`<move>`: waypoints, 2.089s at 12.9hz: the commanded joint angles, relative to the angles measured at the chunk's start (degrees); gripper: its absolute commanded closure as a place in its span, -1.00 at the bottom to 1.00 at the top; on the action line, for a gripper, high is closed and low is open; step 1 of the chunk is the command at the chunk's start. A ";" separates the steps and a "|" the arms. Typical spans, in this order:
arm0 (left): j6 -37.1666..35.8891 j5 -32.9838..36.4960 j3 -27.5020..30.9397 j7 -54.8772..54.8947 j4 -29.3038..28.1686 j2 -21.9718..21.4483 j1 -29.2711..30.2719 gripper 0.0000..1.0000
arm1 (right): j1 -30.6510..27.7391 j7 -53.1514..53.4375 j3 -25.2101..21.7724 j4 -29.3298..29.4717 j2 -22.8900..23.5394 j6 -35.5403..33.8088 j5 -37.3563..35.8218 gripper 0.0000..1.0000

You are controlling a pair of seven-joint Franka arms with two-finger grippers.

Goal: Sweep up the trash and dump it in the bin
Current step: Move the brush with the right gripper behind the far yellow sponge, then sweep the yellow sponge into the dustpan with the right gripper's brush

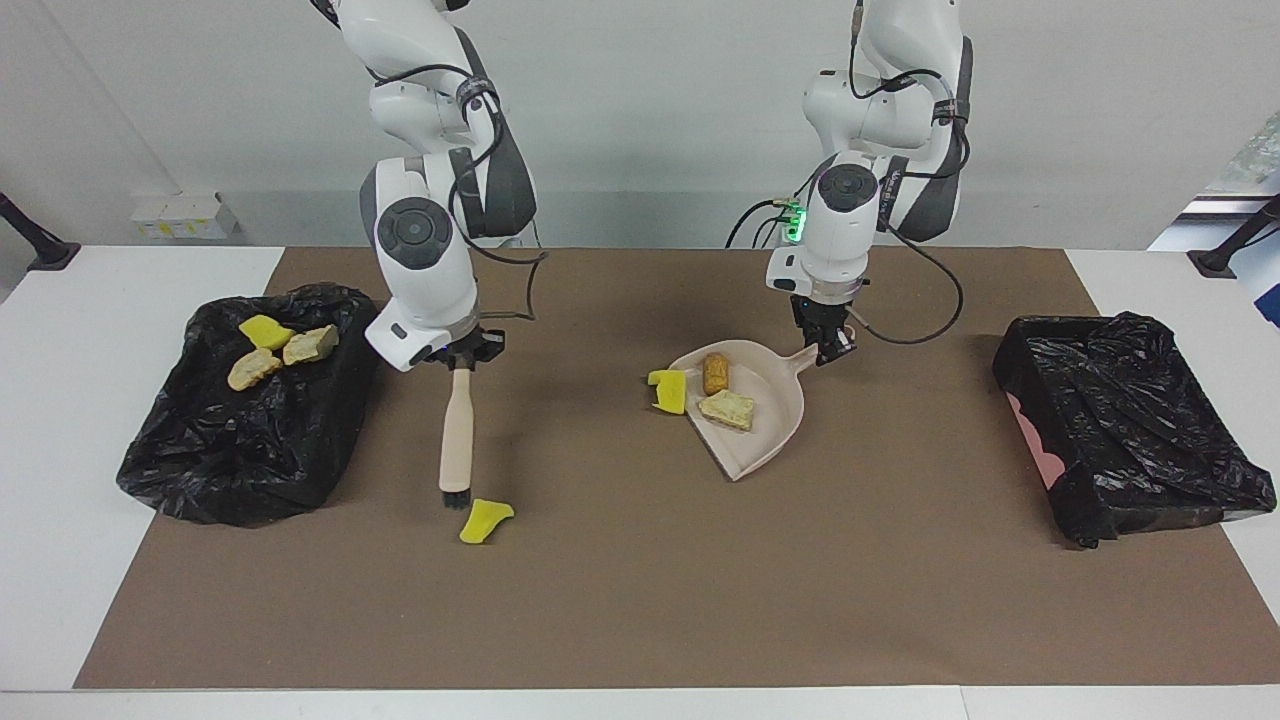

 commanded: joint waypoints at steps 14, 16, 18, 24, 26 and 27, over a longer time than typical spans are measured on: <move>1.93 0.54 -0.22 -1.44 -0.65 0.39 0.29 1.00 | 9.73 -6.41 3.05 -1.73 7.48 9.09 -3.04 1.00; 1.93 0.54 -0.22 -1.44 -0.65 0.39 0.29 1.00 | 12.45 -6.41 3.31 -1.73 7.04 8.84 -0.91 1.00; 2.01 0.54 -0.22 -1.44 -0.65 0.39 0.38 1.00 | 15.17 -4.75 3.58 -1.73 6.43 8.83 3.82 1.00; 2.01 0.54 -0.22 -1.35 -0.65 0.39 0.38 1.00 | 22.39 2.99 3.75 -1.12 6.78 13.22 21.83 1.00; 2.01 0.54 -0.22 -1.26 -0.65 0.39 0.38 1.00 | 22.57 2.64 5.24 -1.03 6.78 14.45 27.02 1.00; 2.10 0.54 -0.22 -1.00 -0.65 0.39 0.38 1.00 | 22.66 2.29 5.86 -1.03 6.78 15.41 29.31 1.00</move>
